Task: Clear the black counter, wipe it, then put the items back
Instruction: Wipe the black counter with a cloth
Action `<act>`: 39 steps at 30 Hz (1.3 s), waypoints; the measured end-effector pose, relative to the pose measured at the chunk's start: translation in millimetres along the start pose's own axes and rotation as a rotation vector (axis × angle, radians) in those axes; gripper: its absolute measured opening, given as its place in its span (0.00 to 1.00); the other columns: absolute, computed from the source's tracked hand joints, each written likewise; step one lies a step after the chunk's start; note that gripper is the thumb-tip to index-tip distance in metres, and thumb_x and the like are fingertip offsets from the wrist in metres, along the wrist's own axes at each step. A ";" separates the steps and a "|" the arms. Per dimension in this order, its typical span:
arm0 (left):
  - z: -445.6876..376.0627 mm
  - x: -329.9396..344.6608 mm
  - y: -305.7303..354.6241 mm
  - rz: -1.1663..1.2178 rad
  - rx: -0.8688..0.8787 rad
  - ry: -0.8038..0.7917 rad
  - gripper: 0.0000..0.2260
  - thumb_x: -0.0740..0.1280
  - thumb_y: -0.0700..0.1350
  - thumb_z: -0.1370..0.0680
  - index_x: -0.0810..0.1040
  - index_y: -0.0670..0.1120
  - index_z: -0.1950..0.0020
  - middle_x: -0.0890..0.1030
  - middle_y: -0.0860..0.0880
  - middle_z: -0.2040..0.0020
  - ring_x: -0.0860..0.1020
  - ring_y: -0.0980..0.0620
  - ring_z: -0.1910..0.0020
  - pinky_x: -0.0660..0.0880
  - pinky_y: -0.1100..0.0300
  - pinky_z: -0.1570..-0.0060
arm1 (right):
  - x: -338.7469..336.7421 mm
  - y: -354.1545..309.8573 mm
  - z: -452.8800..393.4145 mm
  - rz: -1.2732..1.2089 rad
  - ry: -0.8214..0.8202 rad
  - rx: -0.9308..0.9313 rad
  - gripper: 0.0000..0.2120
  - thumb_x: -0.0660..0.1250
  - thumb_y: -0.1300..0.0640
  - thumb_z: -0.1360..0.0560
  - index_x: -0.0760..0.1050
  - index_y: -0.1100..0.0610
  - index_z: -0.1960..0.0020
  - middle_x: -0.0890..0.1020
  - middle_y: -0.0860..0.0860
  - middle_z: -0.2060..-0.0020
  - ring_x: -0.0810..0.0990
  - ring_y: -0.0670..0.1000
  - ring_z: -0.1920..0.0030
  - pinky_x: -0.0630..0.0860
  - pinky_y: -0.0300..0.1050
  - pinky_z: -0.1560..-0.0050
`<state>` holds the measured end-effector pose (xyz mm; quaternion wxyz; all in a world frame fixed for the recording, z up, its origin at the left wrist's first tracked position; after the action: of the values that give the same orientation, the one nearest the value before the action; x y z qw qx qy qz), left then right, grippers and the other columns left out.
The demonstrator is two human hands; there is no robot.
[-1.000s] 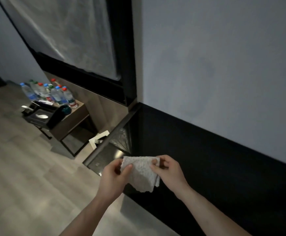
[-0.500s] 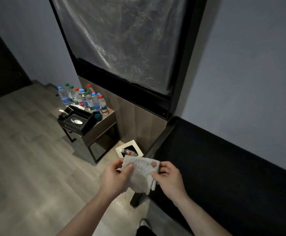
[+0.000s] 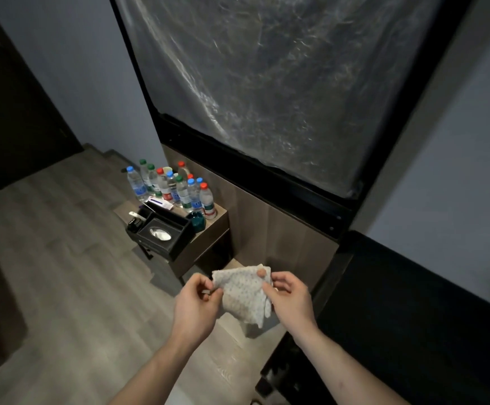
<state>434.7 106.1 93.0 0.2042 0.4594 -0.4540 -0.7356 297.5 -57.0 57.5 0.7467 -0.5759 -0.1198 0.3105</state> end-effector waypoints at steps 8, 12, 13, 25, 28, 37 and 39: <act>-127.1 -2.4 1.1 -0.019 0.033 -0.092 0.09 0.71 0.37 0.24 0.75 0.48 0.60 0.76 0.52 0.69 0.71 0.60 0.71 0.72 0.67 0.68 | 51.1 -16.9 -84.8 -0.070 0.138 0.047 0.10 0.79 0.41 0.29 0.83 0.43 0.52 0.88 0.47 0.56 0.88 0.48 0.54 0.86 0.56 0.53; -197.4 -7.5 3.2 -0.069 0.114 -0.203 0.12 0.67 0.34 0.25 0.80 0.50 0.62 0.82 0.56 0.62 0.79 0.60 0.64 0.75 0.67 0.64 | 82.5 -21.3 -121.8 -0.131 0.264 0.112 0.07 0.78 0.48 0.27 0.83 0.45 0.50 0.88 0.47 0.55 0.88 0.49 0.52 0.86 0.57 0.51; -214.0 -7.8 2.8 -0.087 0.118 -0.238 0.12 0.67 0.35 0.25 0.82 0.51 0.61 0.83 0.59 0.61 0.80 0.60 0.62 0.77 0.65 0.62 | 89.8 -22.5 -130.6 -0.144 0.290 0.133 0.07 0.78 0.50 0.26 0.83 0.45 0.49 0.88 0.46 0.54 0.88 0.49 0.52 0.86 0.57 0.51; -336.9 55.3 39.9 -0.279 0.226 -0.838 0.29 0.69 0.33 0.24 0.70 0.47 0.24 0.74 0.51 0.30 0.72 0.58 0.36 0.69 0.80 0.49 | 96.1 -32.5 -205.5 -0.414 0.603 0.318 0.12 0.76 0.64 0.24 0.81 0.54 0.43 0.87 0.51 0.50 0.87 0.50 0.51 0.84 0.43 0.58; -356.0 83.9 52.7 -0.337 0.206 -0.901 0.32 0.66 0.31 0.24 0.65 0.44 0.20 0.69 0.50 0.25 0.69 0.54 0.28 0.66 0.78 0.43 | 75.8 -26.7 -236.6 -0.462 0.626 0.362 0.13 0.75 0.68 0.25 0.81 0.52 0.46 0.87 0.52 0.50 0.87 0.51 0.50 0.85 0.50 0.49; -408.6 182.6 67.3 -0.503 0.139 -0.986 0.41 0.69 0.39 0.31 0.60 0.45 0.18 0.64 0.47 0.20 0.64 0.48 0.22 0.65 0.55 0.23 | 25.3 9.6 -339.3 -0.582 0.690 0.439 0.14 0.73 0.71 0.25 0.82 0.57 0.44 0.87 0.57 0.49 0.87 0.54 0.50 0.84 0.52 0.45; -416.7 200.5 71.0 -0.473 0.126 -1.005 0.45 0.71 0.43 0.37 0.63 0.45 0.19 0.67 0.48 0.22 0.67 0.48 0.23 0.67 0.56 0.25 | 18.4 15.7 -354.8 -0.584 0.682 0.437 0.14 0.72 0.72 0.24 0.81 0.60 0.41 0.86 0.57 0.48 0.86 0.55 0.50 0.84 0.49 0.48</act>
<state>686.2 -273.7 -13.6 -0.2360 0.1529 -0.4231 -0.8613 497.1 -322.4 -69.7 0.9023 -0.4171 0.0429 -0.0997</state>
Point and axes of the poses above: each hand's wrist, its own z-axis away from the middle knuckle, its own x-axis out of the palm, y = z × x, the point moved 1 cm from there along -z, towards the middle knuckle
